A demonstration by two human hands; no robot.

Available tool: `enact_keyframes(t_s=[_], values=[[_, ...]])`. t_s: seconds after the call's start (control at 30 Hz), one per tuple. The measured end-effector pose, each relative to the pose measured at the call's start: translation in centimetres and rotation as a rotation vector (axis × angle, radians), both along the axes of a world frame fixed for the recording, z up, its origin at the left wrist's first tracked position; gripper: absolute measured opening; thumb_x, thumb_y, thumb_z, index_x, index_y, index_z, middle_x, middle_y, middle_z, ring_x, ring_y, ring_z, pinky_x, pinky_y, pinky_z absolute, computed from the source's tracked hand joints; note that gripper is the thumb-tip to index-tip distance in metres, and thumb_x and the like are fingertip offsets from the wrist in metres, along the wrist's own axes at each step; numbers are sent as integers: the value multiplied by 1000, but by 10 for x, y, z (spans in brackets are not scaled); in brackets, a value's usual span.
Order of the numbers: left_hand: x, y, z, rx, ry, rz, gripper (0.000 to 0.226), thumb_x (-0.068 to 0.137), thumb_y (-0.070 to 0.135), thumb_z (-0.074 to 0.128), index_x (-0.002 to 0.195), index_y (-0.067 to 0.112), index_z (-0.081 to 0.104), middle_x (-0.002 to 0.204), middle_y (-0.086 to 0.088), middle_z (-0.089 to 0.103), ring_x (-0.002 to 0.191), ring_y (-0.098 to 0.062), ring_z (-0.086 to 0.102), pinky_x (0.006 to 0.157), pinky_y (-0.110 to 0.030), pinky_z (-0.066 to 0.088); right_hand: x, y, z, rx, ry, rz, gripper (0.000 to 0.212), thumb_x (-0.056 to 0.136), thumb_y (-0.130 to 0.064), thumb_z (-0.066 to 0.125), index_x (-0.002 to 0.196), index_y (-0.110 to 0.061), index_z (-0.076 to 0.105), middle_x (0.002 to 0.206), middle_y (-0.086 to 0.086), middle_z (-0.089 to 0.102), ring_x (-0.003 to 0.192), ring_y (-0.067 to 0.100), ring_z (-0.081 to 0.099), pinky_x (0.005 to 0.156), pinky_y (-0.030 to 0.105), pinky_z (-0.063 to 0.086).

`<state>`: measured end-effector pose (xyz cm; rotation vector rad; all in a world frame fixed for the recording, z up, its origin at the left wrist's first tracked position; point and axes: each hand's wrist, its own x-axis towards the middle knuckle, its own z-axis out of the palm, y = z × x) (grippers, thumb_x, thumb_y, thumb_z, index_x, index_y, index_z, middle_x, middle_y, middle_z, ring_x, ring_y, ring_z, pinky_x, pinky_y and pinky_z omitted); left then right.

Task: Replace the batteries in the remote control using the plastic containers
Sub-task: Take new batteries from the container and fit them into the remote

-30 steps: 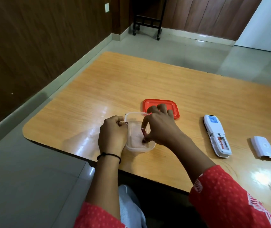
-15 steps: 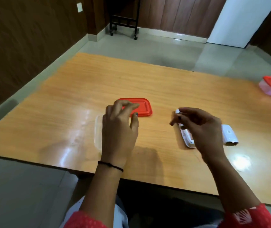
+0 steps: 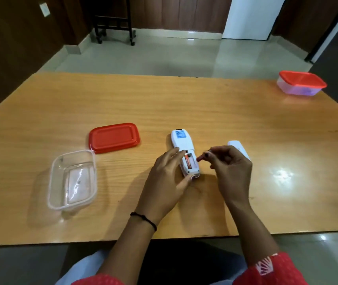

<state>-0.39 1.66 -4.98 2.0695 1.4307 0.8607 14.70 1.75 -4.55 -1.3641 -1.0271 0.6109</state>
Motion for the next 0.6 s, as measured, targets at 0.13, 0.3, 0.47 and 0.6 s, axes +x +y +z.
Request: enact_keyframes(t_s=[0.13,0.3,0.47,0.6], values=[[9,11,-7,-73,-63,-2,68,82,26,69,142,17,38,153,4,31,140,-7,26,108,-12,18,-6,2,-4,-11,-256,40,14,74,-4,74,75,-17,68,72,-14,68,72,2,64,67,12,46],[10,20,-7,-182,-122,-43,70,84,21,67,144,14,32,157,4,20,143,-5,17,114,-19,17,-13,-3,-7,44,-531,95,6,76,-6,72,78,-11,70,79,-6,73,75,8,67,66,24,51],[8,23,-7,-193,-106,-61,68,84,18,66,143,14,33,157,4,19,144,-5,15,116,-21,15,-16,-10,-3,1,-474,108,6,77,-9,74,82,-13,74,83,-6,75,72,6,67,65,19,51],[8,23,-7,-190,-113,-59,73,84,21,67,145,15,29,157,4,20,143,-4,15,113,-16,14,-14,-13,0,-127,-387,151,10,81,-13,70,83,-22,73,83,-14,71,78,0,64,67,6,41]])
